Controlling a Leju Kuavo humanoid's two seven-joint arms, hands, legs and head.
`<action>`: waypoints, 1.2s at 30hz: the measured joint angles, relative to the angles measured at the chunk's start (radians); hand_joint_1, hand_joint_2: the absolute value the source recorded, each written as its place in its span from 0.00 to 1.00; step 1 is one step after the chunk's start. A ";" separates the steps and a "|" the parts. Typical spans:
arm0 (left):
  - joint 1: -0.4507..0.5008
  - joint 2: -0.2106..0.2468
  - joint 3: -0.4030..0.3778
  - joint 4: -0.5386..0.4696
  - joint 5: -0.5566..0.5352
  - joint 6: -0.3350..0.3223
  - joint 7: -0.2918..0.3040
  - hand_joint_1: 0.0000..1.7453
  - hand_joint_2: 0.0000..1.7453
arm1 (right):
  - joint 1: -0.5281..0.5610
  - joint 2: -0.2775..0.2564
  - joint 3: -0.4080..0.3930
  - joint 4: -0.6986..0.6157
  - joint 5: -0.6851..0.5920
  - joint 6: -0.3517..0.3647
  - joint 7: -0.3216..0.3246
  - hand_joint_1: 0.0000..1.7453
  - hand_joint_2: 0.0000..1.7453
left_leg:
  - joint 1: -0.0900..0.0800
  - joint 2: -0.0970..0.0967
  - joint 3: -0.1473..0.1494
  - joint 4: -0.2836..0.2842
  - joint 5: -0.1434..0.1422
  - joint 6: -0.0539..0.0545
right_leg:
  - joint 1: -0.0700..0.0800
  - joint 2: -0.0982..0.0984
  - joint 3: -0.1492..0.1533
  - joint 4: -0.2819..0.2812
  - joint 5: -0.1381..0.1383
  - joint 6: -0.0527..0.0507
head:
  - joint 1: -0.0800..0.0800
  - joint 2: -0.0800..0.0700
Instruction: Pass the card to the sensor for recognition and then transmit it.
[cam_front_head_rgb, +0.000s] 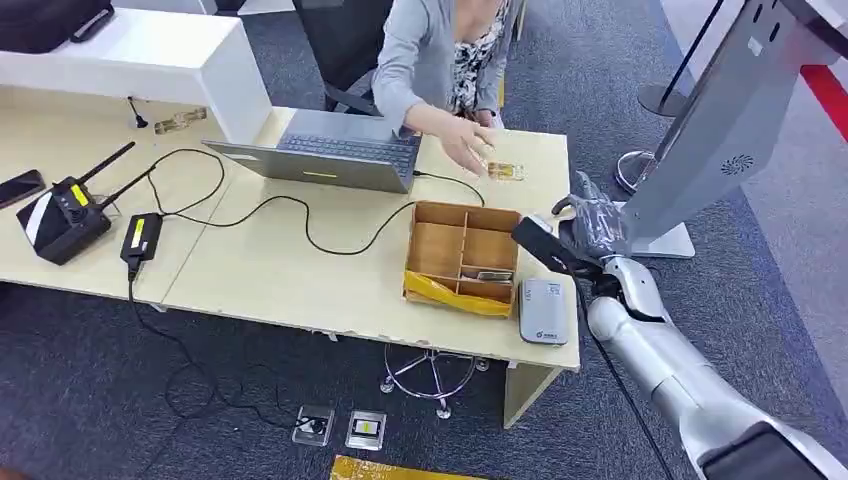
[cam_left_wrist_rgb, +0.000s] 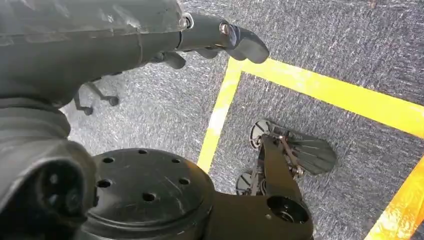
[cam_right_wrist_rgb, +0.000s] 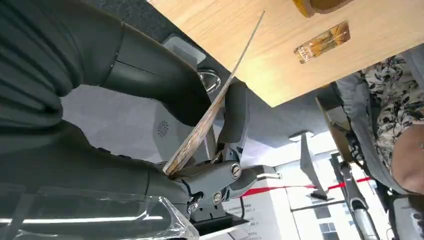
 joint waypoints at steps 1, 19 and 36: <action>0.000 0.000 0.000 0.000 0.001 0.002 0.000 0.00 0.00 | 0.000 0.002 0.000 0.002 -0.003 0.000 -0.004 1.00 1.00 | 0.000 0.000 0.000 0.000 0.000 0.000 | 0.000 0.000 0.000 0.000 0.000 0.000 | 0.000 0.000; 0.001 0.006 0.000 0.000 0.018 0.027 0.010 0.00 0.00 | 0.103 -0.012 0.001 0.015 -0.076 -0.071 -0.056 1.00 1.00 | 0.000 0.000 0.000 0.000 0.000 0.000 | 0.000 0.000 0.000 0.000 0.000 0.000 | 0.000 0.000; 0.002 0.009 0.000 0.000 0.022 0.035 0.019 0.00 0.00 | 0.231 -0.100 0.007 -0.139 -0.141 -0.128 0.018 1.00 1.00 | 0.000 0.001 0.000 0.001 0.000 0.000 | 0.000 0.001 -0.001 -0.001 0.000 0.000 | 0.000 0.000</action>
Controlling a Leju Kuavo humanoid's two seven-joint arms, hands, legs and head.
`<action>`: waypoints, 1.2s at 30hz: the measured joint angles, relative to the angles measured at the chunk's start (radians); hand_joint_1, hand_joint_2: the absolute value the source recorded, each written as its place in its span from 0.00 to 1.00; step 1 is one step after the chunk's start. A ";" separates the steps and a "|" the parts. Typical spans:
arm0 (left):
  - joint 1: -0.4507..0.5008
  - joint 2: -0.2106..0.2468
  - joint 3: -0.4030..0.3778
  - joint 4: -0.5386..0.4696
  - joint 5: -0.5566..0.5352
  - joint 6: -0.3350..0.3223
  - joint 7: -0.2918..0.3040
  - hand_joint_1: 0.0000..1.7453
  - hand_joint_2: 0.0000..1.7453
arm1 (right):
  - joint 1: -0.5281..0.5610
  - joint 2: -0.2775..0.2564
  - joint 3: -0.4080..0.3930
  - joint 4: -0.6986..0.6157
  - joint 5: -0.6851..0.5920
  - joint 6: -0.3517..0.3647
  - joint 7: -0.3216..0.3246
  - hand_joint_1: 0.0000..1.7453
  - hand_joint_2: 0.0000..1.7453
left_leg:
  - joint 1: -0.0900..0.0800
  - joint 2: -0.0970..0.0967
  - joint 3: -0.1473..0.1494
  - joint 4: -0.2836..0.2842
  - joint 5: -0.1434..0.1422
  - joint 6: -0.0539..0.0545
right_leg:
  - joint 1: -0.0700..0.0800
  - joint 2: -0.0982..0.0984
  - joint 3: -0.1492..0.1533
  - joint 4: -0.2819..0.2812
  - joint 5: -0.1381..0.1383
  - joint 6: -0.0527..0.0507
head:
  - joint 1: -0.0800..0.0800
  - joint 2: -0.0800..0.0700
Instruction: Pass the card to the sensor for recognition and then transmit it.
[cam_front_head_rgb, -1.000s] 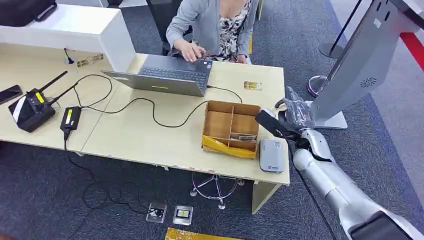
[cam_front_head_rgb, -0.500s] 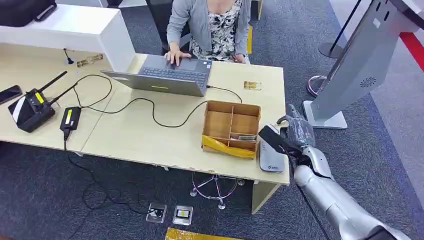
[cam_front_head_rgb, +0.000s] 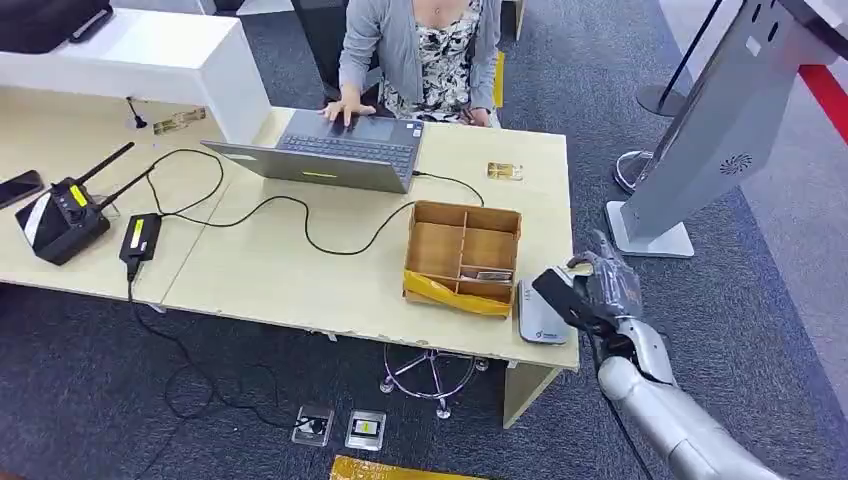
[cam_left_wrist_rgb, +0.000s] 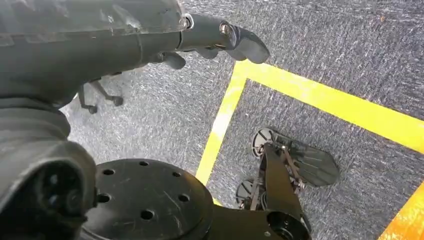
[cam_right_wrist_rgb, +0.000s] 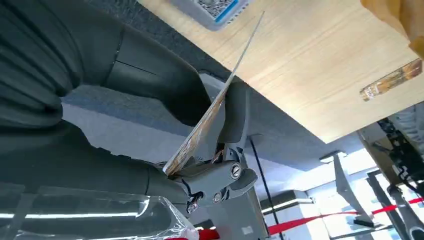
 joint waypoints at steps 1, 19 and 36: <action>0.000 0.000 0.000 0.000 0.000 0.000 0.002 0.00 0.00 | 0.009 -0.008 0.000 -0.015 -0.004 -0.002 0.010 1.00 1.00 | 0.000 0.000 0.000 0.000 0.000 0.000 | 0.000 0.000 0.000 0.000 0.000 0.000 | 0.000 0.000; 0.000 0.002 0.000 0.000 -0.019 0.000 0.009 0.00 0.00 | 0.108 -0.064 0.033 -0.159 -0.025 0.033 0.016 1.00 1.00 | 0.000 0.001 0.000 0.000 0.000 0.000 | 0.000 0.000 0.000 0.000 0.000 0.000 | 0.000 0.000; -0.001 0.003 -0.008 -0.001 -0.036 -0.015 0.024 0.00 0.00 | 0.118 -0.040 0.100 -0.161 -0.001 0.038 0.018 1.00 1.00 | 0.000 0.001 0.000 0.000 0.000 0.000 | 0.000 0.001 0.000 0.000 0.000 0.001 | 0.000 0.000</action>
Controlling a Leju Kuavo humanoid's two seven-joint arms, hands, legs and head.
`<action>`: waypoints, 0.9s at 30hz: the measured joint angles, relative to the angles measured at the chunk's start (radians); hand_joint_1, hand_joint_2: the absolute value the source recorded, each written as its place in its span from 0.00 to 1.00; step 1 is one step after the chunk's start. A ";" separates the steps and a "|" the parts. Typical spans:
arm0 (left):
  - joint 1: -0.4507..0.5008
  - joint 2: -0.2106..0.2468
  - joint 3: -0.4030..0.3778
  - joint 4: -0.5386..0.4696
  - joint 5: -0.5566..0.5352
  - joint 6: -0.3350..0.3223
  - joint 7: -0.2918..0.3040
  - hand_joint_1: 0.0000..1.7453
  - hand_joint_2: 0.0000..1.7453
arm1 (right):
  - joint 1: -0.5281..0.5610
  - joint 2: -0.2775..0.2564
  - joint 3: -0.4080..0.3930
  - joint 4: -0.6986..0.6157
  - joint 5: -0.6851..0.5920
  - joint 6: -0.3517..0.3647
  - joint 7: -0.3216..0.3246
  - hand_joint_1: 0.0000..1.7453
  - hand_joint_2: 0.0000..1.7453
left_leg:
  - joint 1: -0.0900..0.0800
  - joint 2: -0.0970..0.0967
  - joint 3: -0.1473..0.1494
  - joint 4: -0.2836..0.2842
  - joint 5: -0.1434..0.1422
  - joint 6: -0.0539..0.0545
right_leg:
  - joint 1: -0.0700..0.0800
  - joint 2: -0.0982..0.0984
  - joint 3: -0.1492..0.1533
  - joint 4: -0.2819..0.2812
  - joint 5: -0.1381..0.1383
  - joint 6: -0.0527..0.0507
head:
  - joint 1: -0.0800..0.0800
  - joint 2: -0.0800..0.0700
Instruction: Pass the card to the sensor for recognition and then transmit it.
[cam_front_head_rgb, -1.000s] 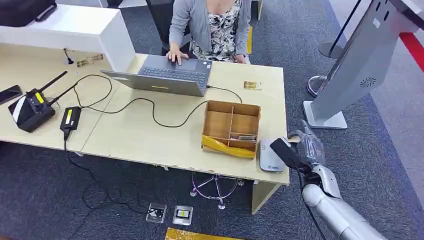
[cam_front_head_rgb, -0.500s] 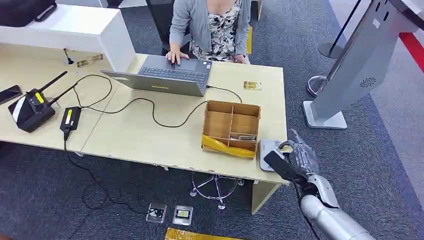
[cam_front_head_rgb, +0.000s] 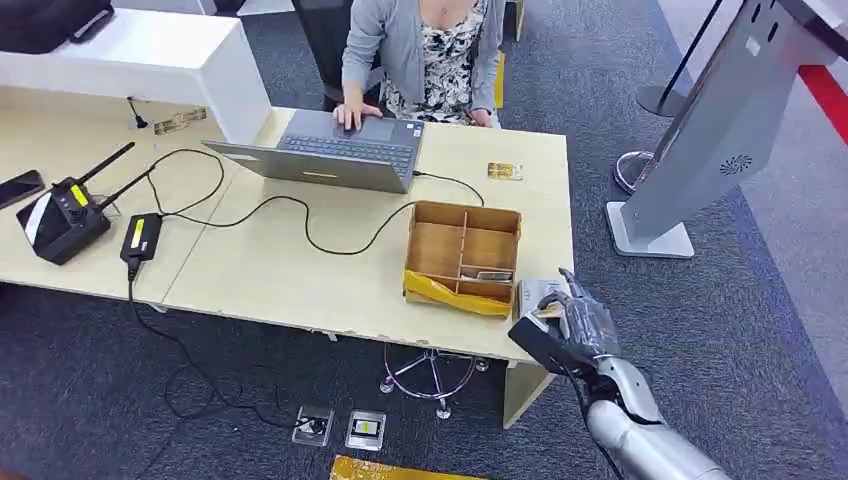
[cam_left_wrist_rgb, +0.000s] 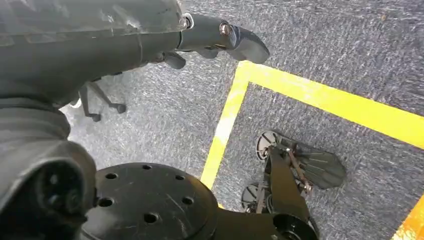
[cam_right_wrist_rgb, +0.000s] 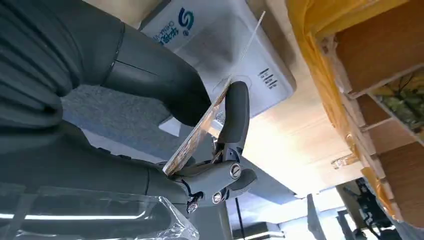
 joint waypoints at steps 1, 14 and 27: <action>0.000 0.000 0.000 0.000 0.000 0.000 0.006 0.00 0.00 | 0.000 0.001 0.001 0.000 -0.001 0.001 0.000 1.00 1.00 | 0.000 0.000 0.000 0.000 0.000 0.000 | 0.000 0.000 0.000 0.000 0.000 0.000 | 0.000 0.000; 0.000 0.002 0.000 0.000 0.002 -0.006 0.020 0.00 0.00 | 0.004 0.004 0.001 0.000 0.000 0.010 -0.005 1.00 1.00 | 0.000 0.000 0.000 0.000 0.000 0.000 | 0.000 0.001 0.000 0.000 0.000 0.000 | 0.000 0.000; 0.000 0.002 0.000 0.000 0.002 0.004 0.029 0.00 0.00 | 0.002 0.009 -0.003 0.000 0.008 0.043 -0.008 1.00 1.00 | 0.000 0.000 0.000 0.000 0.000 0.000 | 0.000 0.001 0.000 0.000 0.000 0.000 | 0.000 0.000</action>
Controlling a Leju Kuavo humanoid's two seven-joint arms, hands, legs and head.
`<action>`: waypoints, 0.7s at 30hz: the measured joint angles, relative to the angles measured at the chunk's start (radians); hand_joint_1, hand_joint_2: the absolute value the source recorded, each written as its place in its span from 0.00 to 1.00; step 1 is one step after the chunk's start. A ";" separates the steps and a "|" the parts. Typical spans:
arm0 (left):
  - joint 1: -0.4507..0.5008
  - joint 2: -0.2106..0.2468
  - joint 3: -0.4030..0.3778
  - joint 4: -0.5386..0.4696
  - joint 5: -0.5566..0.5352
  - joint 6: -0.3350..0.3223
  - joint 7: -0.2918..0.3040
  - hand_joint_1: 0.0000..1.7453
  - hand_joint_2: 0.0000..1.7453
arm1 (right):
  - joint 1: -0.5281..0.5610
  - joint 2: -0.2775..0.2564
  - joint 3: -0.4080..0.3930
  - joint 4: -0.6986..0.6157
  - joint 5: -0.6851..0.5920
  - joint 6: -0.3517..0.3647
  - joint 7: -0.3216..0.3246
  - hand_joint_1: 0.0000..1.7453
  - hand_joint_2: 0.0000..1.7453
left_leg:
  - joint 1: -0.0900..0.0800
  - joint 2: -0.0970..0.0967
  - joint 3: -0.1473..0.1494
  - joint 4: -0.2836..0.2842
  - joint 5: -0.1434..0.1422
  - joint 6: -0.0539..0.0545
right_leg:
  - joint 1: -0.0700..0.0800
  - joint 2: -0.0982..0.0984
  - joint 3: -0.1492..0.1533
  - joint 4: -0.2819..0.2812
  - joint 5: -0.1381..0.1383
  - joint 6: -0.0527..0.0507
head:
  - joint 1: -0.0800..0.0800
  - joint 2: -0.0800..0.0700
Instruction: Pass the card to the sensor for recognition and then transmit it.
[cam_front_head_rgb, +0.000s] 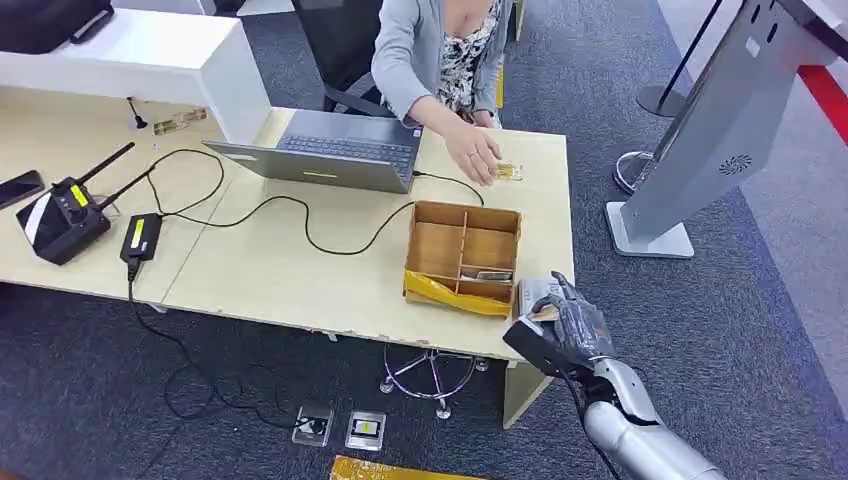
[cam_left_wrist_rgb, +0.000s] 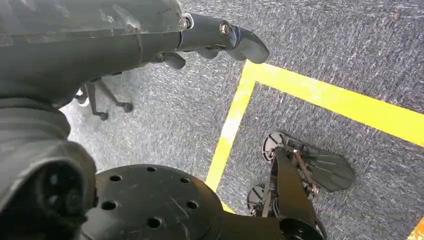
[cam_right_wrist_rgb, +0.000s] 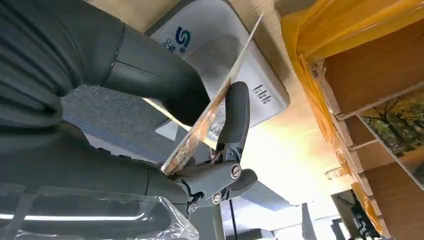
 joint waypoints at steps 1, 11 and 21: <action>0.000 0.000 0.000 0.000 0.000 0.000 0.001 0.00 0.00 | -0.001 0.001 0.000 0.000 0.000 0.002 -0.001 1.00 1.00 | 0.000 0.000 0.000 0.000 0.000 0.000 | 0.000 0.000 0.000 0.000 0.000 0.000 | 0.000 0.000; -0.001 0.000 -0.018 0.000 0.000 0.003 0.008 0.00 0.00 | -0.008 0.018 -0.006 0.029 -0.015 0.011 -0.024 1.00 1.00 | 0.000 0.000 0.000 0.000 0.000 0.000 | 0.000 0.001 0.000 0.000 0.001 0.001 | 0.000 0.000; -0.001 0.000 -0.023 0.000 -0.004 0.002 0.007 0.00 0.00 | -0.070 0.029 -0.055 0.170 -0.067 0.014 -0.077 1.00 1.00 | 0.000 0.001 0.000 0.001 0.000 0.000 | 0.000 0.001 0.000 0.000 0.002 0.001 | 0.001 0.000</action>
